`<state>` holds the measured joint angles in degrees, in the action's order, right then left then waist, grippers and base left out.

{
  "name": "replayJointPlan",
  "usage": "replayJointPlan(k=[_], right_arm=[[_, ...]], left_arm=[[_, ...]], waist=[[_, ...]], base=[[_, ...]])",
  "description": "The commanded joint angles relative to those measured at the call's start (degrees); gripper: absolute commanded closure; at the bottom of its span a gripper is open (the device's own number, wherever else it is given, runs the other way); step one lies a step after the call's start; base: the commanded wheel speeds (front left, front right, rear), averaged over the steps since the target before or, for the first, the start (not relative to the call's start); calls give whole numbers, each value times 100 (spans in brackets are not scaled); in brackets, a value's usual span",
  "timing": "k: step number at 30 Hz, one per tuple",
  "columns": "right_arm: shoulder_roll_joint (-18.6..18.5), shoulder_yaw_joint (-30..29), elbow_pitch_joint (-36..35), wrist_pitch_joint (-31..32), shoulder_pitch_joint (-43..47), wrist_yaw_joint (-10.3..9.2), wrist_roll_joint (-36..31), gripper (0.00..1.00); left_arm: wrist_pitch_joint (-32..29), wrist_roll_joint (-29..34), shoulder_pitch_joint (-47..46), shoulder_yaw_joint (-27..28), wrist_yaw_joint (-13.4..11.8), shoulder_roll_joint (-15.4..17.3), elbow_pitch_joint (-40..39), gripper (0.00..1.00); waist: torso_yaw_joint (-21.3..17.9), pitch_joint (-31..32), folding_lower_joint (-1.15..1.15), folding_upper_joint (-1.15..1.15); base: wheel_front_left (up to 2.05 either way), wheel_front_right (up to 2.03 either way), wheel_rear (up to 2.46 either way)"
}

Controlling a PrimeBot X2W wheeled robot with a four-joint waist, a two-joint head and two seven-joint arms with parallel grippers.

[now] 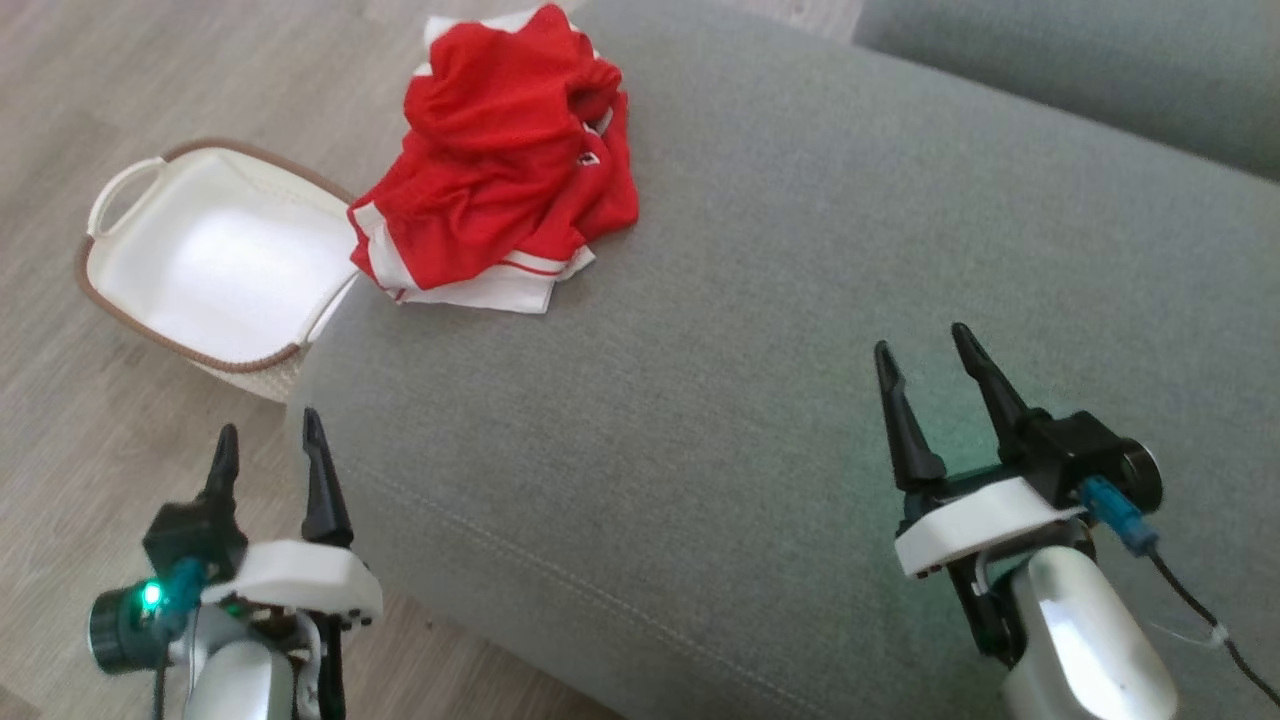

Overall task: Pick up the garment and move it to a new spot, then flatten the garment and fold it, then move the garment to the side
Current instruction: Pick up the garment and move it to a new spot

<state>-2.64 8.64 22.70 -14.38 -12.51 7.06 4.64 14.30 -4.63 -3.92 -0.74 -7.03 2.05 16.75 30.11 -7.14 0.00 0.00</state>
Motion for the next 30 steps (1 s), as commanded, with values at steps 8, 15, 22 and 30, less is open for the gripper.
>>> replayJointPlan(k=[8,15,22,30], right_arm=[[-87,455,-366,-62,-521,43,-270,0],[-418,581,-554,-62,-757,43,-282,0],[-638,691,-685,-62,-954,43,-244,0],[-694,740,-825,-62,-1081,43,-191,0]], left_arm=[[70,-354,-942,424,290,84,190,0],[70,-164,-2290,696,709,296,889,0],[70,-4,-3415,812,845,656,1726,0],[70,-37,-4194,1099,782,1130,2818,0]], waist=[[-433,-695,0,0],[-781,-1369,0,0],[-1048,-1854,0,0],[-1378,-2104,0,0]], base=[[0,0,0],[0,0,0],[0,0,0],[0,0,0]])
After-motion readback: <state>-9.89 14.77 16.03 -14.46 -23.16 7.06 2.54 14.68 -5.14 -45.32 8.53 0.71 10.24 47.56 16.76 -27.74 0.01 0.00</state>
